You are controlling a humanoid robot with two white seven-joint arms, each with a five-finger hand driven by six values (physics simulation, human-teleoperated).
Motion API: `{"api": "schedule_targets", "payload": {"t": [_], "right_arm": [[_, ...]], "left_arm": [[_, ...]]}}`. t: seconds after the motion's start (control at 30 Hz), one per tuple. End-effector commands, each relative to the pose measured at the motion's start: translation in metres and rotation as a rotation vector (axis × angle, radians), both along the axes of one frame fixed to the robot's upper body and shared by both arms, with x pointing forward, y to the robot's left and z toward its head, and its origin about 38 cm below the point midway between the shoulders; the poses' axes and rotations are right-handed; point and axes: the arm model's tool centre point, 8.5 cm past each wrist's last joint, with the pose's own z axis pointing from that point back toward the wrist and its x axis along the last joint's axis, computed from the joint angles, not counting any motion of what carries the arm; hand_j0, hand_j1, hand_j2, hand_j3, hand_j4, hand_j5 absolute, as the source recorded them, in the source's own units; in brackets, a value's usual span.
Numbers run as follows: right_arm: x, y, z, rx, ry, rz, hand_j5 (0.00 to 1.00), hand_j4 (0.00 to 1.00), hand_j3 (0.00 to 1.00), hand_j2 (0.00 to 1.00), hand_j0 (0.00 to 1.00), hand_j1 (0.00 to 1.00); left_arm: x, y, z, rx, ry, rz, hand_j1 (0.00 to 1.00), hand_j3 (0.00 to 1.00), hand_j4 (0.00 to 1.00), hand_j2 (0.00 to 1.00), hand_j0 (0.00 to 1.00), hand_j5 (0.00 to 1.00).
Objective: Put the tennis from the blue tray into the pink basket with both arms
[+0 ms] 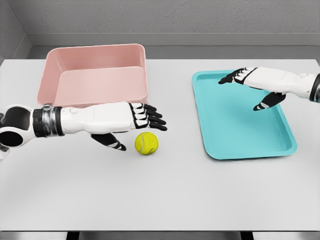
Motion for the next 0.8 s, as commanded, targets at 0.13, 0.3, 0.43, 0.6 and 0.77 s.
{"api": "schedule_targets", "payload": {"t": [0.13,0.3,0.43,0.6,0.77], "right_arm": [[0.001,0.000,0.001,0.004,-0.002,-0.004,1.00,1.00,1.00,1.00,1.00,1.00],[0.001,0.001,0.000,0.007,0.000,-0.003,1.00,1.00,1.00,1.00,1.00,1.00],[0.001,-0.001,0.001,0.013,-0.005,-0.009,1.00,1.00,1.00,1.00,1.00,1.00],[0.001,-0.002,0.001,0.011,-0.003,-0.011,1.00,1.00,1.00,1.00,1.00,1.00],[0.000,-0.002,-0.001,0.011,0.001,-0.013,1.00,1.00,1.00,1.00,1.00,1.00]], "left_arm": [[0.011,0.007,-0.013,-0.020,0.071,0.048,1.00,1.00,1.00,1.00,1.00,1.00],[0.019,0.010,-0.022,-0.012,0.091,0.073,1.00,1.00,1.00,1.00,1.00,1.00],[0.022,0.009,-0.028,0.000,0.112,0.079,1.00,1.00,1.00,1.00,1.00,1.00],[0.028,-0.001,-0.035,0.037,0.132,0.058,1.00,1.00,1.00,1.00,1.00,1.00],[0.034,-0.004,-0.047,0.049,0.162,0.069,1.00,1.00,1.00,1.00,1.00,1.00]]}}
